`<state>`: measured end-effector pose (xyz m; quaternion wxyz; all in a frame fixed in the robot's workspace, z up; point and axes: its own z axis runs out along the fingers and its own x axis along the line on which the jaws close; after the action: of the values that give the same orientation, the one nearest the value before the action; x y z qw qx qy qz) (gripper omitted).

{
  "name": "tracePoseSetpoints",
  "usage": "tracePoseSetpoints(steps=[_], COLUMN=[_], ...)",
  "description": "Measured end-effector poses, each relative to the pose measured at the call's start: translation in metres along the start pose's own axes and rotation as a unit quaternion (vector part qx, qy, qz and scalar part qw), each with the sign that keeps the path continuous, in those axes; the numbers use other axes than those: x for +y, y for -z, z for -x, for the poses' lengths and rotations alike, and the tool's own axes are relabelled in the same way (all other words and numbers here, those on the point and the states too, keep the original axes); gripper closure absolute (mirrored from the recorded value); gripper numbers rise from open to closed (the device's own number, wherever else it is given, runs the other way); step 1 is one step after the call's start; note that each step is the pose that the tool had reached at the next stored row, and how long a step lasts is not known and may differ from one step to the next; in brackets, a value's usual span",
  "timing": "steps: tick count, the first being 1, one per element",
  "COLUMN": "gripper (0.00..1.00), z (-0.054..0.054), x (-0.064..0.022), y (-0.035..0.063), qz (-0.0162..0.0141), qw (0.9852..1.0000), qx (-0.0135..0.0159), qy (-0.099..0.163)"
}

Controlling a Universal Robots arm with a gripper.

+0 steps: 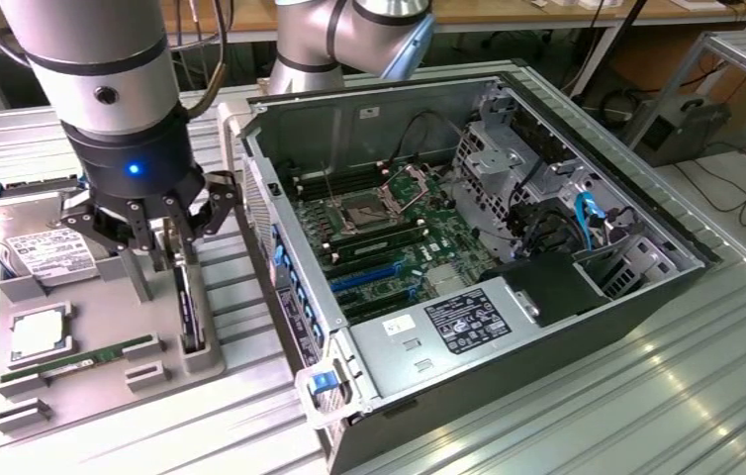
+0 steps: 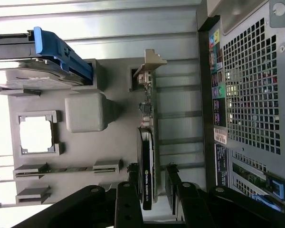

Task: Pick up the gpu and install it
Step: 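Pick up the gpu and move the gpu toward the slot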

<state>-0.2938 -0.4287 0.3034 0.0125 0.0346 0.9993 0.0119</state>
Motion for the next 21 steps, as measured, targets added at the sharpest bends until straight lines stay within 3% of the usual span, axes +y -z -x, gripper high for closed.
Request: tracePoseSetpoints(steps=[12,21], gripper=[0.64,0.64], z=[-0.002,-0.003], x=[-0.0009,0.0007], y=[-0.0331,-0.0495], qz=[0.0,0.001], qw=[1.0,1.0], qx=[0.0001,0.0001], qy=[0.001,0.0])
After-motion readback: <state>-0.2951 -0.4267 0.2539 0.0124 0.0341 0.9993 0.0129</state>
